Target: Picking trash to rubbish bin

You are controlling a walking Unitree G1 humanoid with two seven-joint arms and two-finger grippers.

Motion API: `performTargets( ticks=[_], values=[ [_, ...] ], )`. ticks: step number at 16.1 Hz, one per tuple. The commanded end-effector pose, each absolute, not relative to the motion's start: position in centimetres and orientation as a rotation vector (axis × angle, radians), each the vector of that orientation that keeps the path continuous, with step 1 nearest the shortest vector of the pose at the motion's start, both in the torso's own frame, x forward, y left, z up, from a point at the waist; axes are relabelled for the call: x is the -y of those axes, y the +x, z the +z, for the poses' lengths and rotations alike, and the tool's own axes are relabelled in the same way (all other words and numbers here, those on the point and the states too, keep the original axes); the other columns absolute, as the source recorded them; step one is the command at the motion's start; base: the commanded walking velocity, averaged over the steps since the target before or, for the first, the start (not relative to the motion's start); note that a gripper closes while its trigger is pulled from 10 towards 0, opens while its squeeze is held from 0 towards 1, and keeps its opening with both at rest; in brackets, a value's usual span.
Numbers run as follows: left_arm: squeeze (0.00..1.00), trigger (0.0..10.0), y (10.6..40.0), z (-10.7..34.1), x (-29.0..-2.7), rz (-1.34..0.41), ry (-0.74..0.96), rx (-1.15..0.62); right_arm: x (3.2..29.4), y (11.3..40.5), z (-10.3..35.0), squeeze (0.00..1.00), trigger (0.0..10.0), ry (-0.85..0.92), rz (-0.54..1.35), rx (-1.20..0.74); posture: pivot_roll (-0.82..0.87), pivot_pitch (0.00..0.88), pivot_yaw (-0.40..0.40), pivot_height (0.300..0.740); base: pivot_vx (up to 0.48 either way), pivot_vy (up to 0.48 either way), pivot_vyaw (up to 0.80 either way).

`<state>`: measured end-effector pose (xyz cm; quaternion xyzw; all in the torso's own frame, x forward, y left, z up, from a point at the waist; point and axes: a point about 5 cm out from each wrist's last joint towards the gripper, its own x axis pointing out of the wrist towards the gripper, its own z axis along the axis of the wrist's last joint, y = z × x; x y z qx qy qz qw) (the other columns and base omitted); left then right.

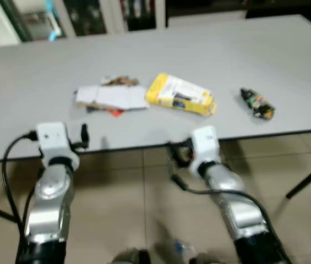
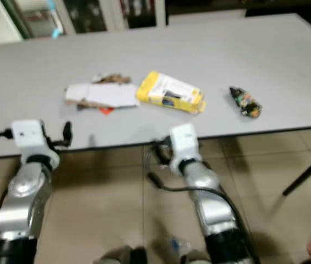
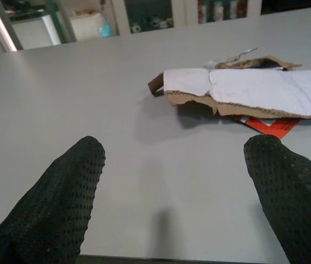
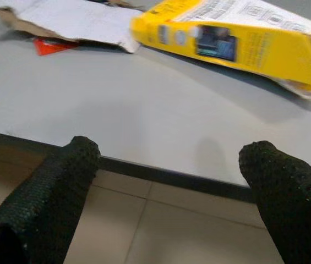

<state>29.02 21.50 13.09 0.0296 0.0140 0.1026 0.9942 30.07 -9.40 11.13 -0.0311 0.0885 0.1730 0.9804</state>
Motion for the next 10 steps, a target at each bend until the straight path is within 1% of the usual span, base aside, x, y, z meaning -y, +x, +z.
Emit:
performTargets(
  ticks=[1,2,10],
  values=[
    [0.0,10.0,28.98,13.19,-22.12,0.215,0.072,-0.027,8.56,30.04,11.76,0.0,10.0,-0.054,0.375,-0.154,-0.08,0.15,0.08,0.74,0.266,0.0,0.0],
    [0.0,10.0,28.98,13.17,-22.11,0.215,0.071,-0.028,8.56,30.03,11.76,0.0,10.0,-0.054,0.375,-0.154,-0.08,0.15,0.08,0.74,0.266,0.0,0.0],
    [0.0,10.0,28.9,12.94,-21.97,0.228,0.064,-0.034,8.34,30.01,11.78,0.0,10.0,-0.061,0.387,-0.151,-0.08,0.15,0.076,0.74,0.0,0.0,0.0]
  ],
)
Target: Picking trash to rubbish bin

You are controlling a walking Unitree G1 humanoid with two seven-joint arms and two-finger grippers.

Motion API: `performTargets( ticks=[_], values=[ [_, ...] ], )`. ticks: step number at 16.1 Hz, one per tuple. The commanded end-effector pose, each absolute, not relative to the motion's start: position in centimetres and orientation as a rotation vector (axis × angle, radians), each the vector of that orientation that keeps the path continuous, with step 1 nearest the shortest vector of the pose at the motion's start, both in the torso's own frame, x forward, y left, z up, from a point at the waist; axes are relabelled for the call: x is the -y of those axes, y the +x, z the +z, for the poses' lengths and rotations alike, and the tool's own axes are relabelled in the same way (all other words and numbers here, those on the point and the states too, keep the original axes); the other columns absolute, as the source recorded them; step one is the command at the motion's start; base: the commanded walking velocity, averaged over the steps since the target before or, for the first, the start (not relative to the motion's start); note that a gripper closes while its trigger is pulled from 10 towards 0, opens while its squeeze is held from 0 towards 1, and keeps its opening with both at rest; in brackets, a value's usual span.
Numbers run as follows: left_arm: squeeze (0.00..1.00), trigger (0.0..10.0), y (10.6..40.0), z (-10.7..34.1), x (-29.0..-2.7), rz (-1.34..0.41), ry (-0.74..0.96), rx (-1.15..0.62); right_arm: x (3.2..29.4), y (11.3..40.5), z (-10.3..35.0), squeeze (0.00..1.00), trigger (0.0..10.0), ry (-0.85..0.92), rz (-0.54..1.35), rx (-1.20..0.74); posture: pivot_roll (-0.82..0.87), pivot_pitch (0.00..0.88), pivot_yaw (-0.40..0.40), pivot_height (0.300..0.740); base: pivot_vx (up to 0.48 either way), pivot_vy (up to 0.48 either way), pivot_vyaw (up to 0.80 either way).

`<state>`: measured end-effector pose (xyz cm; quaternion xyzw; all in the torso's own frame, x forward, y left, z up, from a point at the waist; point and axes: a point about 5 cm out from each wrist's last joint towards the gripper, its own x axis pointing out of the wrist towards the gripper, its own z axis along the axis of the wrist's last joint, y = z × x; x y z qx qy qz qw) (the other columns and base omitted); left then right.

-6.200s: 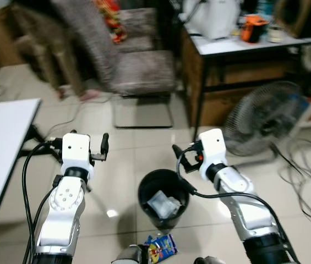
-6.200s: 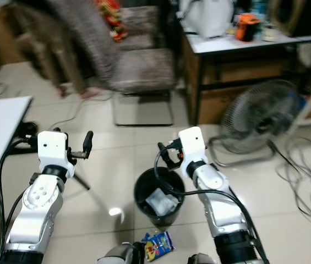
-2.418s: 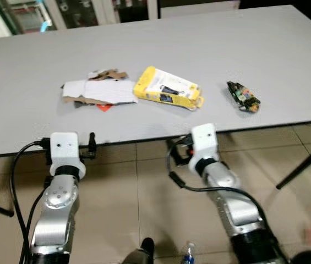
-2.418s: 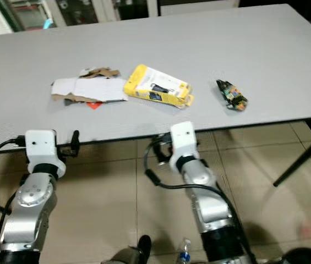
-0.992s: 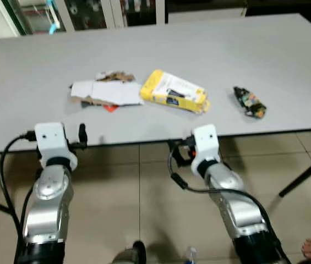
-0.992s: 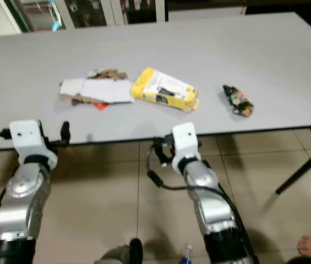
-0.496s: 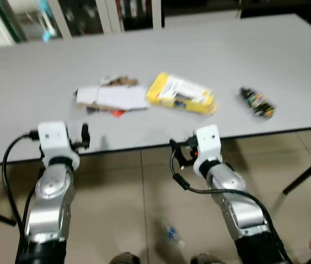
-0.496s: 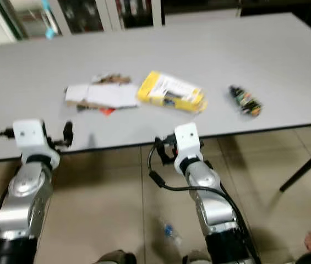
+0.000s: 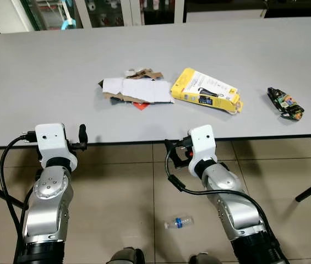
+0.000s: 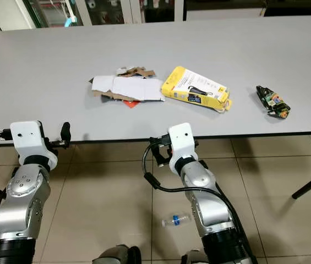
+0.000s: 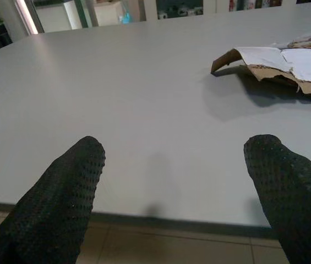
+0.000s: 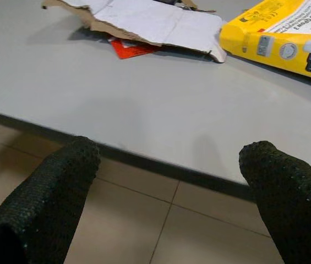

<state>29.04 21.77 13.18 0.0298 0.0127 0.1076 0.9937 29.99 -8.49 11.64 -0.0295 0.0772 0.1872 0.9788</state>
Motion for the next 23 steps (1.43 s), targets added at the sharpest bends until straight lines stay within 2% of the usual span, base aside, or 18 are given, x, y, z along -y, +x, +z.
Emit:
performTargets(
  ticks=[1,12,15,23],
  values=[
    [0.0,10.0,28.9,12.9,-22.0,0.233,0.064,-0.035,8.3,30.0,11.8,0.0,10.0,-0.062,0.388,-0.15,-0.08,0.15,0.076,0.74,0.0,0.0,0.0],
    [0.0,10.0,29.1,13.0,-21.8,0.228,0.058,-0.032,8.1,30.1,12.4,0.0,10.0,-0.054,0.401,-0.115,-0.08,0.144,0.075,0.74,0.0,0.0,0.0],
    [0.0,10.0,30.1,13.4,-22.0,0.204,0.047,-0.002,7.9,29.9,12.6,0.0,10.0,-0.07,0.415,-0.093,-0.08,0.144,0.073,0.74,0.0,0.0,0.0],
    [0.0,10.0,31.9,13.9,-22.5,0.165,0.041,0.018,6.1,28.5,15.1,0.0,10.0,0.033,0.572,0.013,-0.1,0.169,0.083,0.74,0.0,0.0,0.0]
  ],
)
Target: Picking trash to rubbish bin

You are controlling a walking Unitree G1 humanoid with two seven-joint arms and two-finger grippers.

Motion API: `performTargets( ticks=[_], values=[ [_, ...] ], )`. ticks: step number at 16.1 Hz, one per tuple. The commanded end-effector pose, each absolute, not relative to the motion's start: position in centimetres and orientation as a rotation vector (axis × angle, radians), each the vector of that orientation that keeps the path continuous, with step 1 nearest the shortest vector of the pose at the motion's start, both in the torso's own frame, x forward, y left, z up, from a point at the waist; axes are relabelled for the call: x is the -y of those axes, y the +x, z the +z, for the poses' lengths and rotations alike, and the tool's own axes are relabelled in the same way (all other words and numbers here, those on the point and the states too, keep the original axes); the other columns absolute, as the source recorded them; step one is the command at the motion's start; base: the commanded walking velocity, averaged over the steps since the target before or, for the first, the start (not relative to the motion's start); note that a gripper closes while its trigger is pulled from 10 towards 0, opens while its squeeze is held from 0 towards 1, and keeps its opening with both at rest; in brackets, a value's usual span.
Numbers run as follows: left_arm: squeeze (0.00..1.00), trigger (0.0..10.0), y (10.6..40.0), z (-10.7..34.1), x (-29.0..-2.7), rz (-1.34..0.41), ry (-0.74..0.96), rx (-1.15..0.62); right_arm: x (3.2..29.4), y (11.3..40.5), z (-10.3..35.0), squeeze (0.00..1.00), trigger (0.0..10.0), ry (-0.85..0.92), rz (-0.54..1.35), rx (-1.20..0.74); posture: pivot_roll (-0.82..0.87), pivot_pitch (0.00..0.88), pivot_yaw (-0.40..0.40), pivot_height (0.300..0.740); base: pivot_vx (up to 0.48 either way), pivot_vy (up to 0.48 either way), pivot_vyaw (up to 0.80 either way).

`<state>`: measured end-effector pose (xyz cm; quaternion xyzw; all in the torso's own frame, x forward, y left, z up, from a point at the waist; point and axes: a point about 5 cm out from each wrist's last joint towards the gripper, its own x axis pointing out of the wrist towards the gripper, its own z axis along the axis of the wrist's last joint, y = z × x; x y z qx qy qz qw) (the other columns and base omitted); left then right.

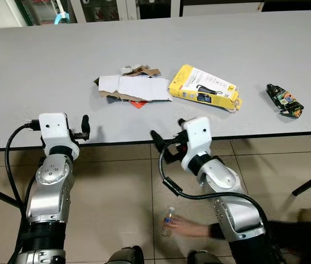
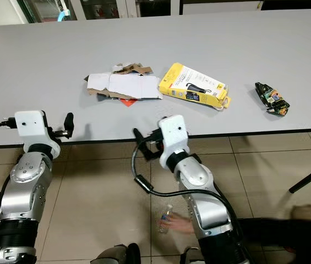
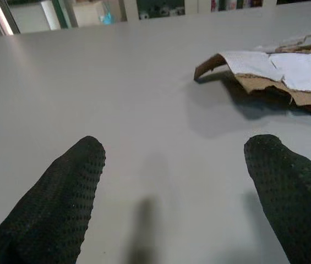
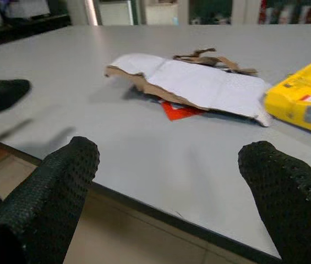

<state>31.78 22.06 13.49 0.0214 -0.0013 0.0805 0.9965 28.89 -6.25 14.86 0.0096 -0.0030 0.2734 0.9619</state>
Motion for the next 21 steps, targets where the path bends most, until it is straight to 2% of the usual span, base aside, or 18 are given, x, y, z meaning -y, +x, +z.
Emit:
performTargets(
  ticks=[1,14,18,21],
  values=[
    [0.0,10.0,32.4,13.9,-22.3,0.148,0.031,0.021,6.0,28.4,15.3,0.0,10.0,0.039,0.579,0.018,-0.1,0.173,0.085,0.74,0.0,0.0,0.0],
    [0.0,10.0,36.3,15.4,-21.2,0.044,0.028,0.099,6.9,25.8,15.7,0.0,10.0,0.053,0.578,-0.005,-0.19,0.25,0.096,0.74,0.0,0.0,0.0],
    [0.0,10.0,37.2,15.3,-20.3,0.006,0.005,0.086,7.6,25.0,16.8,0.0,10.0,0.039,0.547,0.015,-0.23,0.295,0.103,0.74,0.0,0.0,0.0],
    [0.0,10.0,38.1,16.0,-19.5,-0.002,-0.04,0.114,9.2,24.5,17.8,0.0,10.0,0.005,0.486,0.027,-0.27,0.331,0.098,0.74,0.0,0.0,0.0]
  ],
)
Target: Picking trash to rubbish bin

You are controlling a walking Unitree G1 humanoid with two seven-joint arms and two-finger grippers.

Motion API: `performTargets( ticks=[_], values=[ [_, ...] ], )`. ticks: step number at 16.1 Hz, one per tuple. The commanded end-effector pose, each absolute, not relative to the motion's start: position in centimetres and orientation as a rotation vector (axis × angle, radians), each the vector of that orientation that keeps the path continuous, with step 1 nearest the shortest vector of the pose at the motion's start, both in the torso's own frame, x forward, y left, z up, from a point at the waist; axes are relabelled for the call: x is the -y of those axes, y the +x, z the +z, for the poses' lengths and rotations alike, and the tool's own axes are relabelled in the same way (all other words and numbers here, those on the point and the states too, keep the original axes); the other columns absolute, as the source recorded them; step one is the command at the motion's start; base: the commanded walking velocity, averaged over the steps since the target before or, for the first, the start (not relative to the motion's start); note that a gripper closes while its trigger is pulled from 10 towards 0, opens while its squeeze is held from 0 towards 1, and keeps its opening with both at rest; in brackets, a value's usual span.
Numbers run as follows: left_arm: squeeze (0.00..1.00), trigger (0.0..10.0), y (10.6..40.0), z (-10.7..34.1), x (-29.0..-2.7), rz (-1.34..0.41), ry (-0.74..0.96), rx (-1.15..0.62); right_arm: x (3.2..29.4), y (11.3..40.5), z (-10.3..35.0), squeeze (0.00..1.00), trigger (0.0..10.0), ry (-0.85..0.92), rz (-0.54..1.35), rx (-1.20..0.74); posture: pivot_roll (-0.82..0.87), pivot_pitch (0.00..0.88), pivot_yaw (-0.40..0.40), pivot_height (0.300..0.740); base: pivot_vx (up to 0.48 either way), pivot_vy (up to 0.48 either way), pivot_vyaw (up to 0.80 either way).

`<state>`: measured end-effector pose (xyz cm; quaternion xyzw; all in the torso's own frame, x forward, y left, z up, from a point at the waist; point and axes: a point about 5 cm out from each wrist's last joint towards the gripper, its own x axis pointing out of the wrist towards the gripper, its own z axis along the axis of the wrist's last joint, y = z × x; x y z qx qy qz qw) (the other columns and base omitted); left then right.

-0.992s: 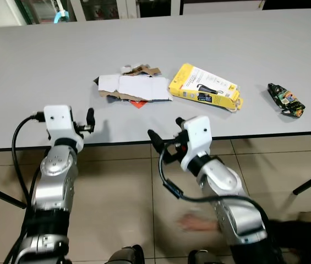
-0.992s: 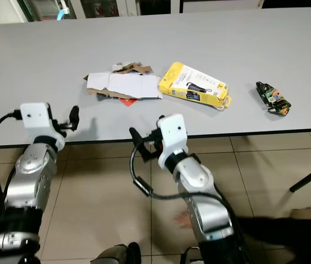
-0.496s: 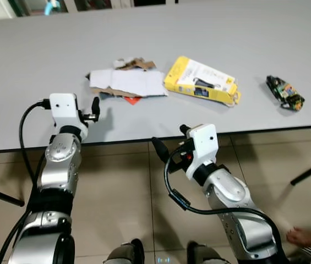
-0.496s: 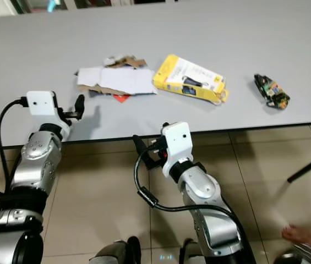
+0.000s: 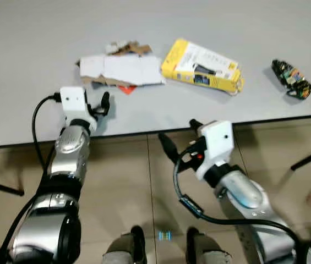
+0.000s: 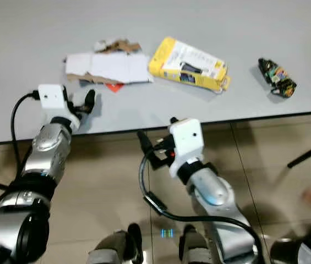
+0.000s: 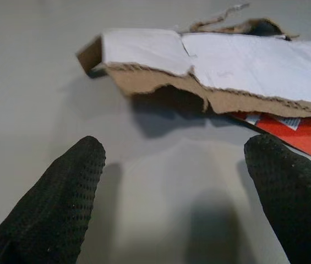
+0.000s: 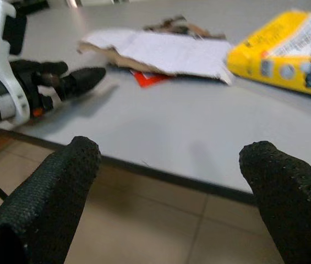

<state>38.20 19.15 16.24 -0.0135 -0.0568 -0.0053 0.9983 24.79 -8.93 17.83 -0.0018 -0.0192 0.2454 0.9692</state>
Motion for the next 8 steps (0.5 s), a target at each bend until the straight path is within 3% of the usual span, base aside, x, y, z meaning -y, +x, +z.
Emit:
performTargets(
  ticks=[1,8],
  values=[
    [0.0,10.0,38.2,16.1,-19.5,-0.004,-0.044,0.12,9.3,24.5,17.8,0.0,10.0,0.003,0.48,0.024,-0.27,0.333,0.097,0.74,0.0,0.0,0.0],
    [0.0,10.0,39.1,17.6,-19.7,0.051,-0.151,0.184,11.0,24.3,18.4,0.0,10.0,-0.048,0.432,-0.004,-0.33,0.359,0.065,0.74,0.0,0.0,0.0]
  ],
)
